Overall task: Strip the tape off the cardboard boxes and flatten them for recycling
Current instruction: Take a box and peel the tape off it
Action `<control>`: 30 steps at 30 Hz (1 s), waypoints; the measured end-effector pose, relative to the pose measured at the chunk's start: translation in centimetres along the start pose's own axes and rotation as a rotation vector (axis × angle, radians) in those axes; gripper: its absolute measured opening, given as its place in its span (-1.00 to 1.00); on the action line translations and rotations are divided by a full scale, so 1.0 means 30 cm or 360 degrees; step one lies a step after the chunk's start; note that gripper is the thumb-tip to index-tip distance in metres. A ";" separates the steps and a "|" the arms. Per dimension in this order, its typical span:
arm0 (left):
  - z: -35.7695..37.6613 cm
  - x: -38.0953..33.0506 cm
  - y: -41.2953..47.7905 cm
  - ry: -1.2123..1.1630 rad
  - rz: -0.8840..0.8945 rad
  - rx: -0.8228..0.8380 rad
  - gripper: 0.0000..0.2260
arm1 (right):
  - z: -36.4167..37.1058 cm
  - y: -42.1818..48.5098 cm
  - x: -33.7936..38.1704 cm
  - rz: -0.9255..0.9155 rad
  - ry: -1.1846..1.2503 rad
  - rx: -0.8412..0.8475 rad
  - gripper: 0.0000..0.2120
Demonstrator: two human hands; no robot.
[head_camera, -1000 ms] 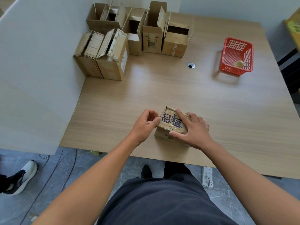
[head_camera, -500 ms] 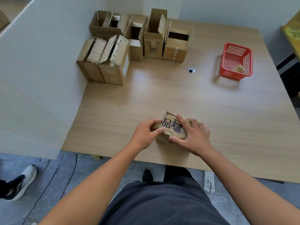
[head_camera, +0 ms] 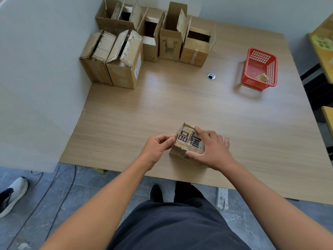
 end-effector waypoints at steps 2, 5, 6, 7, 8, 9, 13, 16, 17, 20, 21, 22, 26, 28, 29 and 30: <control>-0.003 0.010 -0.005 0.0003 0.0068 0.0057 -0.81 | -0.006 0.002 0.012 -0.0050 0.0017 0.0014 -0.01; 0.005 0.026 -0.016 0.0068 0.0167 0.0109 -0.78 | -0.011 -0.001 0.040 -0.0148 -0.0037 0.0004 -0.05; 0.007 0.032 -0.018 0.0072 0.0175 0.0129 -0.77 | -0.013 -0.004 0.049 -0.0184 -0.0063 0.0007 -0.07; 0.008 0.036 -0.020 0.0077 0.0177 0.0158 -0.75 | -0.014 -0.008 0.056 -0.0212 -0.0093 0.0020 -0.10; 0.007 0.036 -0.019 0.0084 0.0177 0.0190 -0.73 | -0.014 -0.012 0.061 -0.0233 -0.0127 0.0038 -0.14; 0.004 0.035 -0.016 0.0091 0.0175 0.0223 -0.72 | -0.014 -0.014 0.064 -0.0250 -0.0167 0.0058 -0.19; -0.017 0.024 0.009 0.0180 0.0155 0.0248 -0.71 | -0.008 -0.015 0.074 -0.0290 -0.0334 0.0130 -0.38; -0.015 0.021 0.023 0.0204 0.0197 0.0134 -0.73 | -0.009 -0.015 0.084 -0.0306 -0.0397 0.0177 -0.41; -0.011 0.023 0.026 0.0202 0.0211 0.0105 -0.73 | -0.010 -0.014 0.089 -0.0320 -0.0420 0.0198 -0.41; -0.005 0.029 0.029 0.0157 0.0264 0.0040 -0.75 | -0.017 0.000 0.095 -0.0375 -0.0495 0.0257 -0.41; -0.004 0.034 0.030 0.0137 0.0275 0.0024 -0.76 | -0.022 0.005 0.094 -0.0387 -0.0499 0.0273 -0.42; -0.002 0.038 0.030 0.0117 0.0279 0.0011 -0.77 | -0.027 0.010 0.093 -0.0398 -0.0484 0.0278 -0.43; 0.016 0.076 0.041 -0.0095 0.0128 0.0040 -0.85 | -0.039 0.014 0.088 -0.0441 -0.0471 0.0221 -0.45; 0.011 0.104 0.046 -0.0304 -0.0018 -0.0012 -0.86 | -0.035 0.012 0.086 -0.0451 -0.0469 0.0204 -0.45; 0.004 0.120 0.047 -0.0402 -0.0099 -0.0049 -0.86 | -0.032 0.010 0.085 -0.0453 -0.0463 0.0192 -0.45; -0.003 0.132 0.047 -0.0451 -0.0154 -0.0071 -0.86 | -0.029 0.007 0.086 -0.0456 -0.0463 0.0177 -0.45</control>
Point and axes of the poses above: each hand's wrist, its own y-axis towards the middle knuckle, its own z-axis out of the palm, x = y × z, the point moved 5 cm from there along y, towards the middle knuckle, and after that the axes turned 6 degrees about -z, right-handed, at the moved point
